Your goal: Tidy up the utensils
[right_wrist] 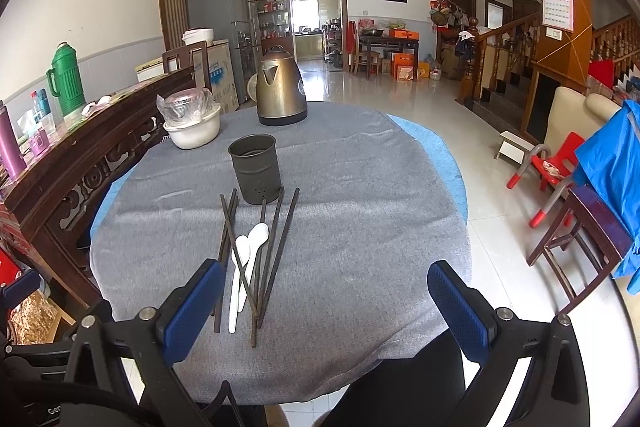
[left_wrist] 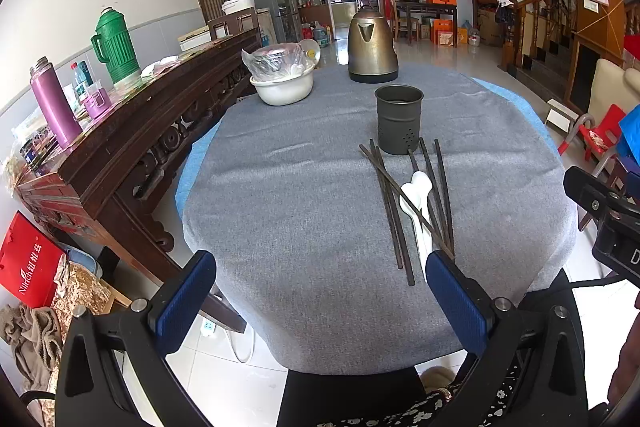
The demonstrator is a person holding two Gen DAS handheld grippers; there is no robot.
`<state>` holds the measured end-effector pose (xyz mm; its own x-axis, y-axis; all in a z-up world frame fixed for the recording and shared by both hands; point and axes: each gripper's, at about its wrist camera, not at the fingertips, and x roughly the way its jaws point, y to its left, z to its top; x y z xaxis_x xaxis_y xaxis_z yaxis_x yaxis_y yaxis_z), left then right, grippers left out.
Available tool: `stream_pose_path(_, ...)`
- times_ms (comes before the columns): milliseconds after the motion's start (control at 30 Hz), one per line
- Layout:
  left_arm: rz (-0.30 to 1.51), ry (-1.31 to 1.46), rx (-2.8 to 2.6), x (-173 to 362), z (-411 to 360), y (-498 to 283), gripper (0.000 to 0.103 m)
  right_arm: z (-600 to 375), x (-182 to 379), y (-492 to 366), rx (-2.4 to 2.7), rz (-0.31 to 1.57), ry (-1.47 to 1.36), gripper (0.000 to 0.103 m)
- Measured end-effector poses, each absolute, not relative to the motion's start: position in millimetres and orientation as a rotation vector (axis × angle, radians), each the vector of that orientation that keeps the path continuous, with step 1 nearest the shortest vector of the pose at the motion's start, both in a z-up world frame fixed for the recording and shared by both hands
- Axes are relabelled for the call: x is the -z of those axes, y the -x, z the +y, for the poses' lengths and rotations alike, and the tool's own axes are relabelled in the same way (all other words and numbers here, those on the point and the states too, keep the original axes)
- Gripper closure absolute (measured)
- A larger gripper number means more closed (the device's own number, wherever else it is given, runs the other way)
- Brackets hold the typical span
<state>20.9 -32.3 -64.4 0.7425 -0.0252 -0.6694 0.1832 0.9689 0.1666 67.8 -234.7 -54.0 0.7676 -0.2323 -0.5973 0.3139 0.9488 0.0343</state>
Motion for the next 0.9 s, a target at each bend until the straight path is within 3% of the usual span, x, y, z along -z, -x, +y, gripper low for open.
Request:
stream_pose_path(467, 0.78, -0.216, 0.126, 80.3, -30.6, -37.6, 0.0, -237.3, 54.1, -92.7, 0.287, 0.652, -0.134, 0.001)
stream_pose_path(900, 0.91, -0.173, 0.119, 121.9, -31.3, -95.5, 0.0, -242.5, 85.8, -172.7, 0.246, 0.782, -0.158, 0.001)
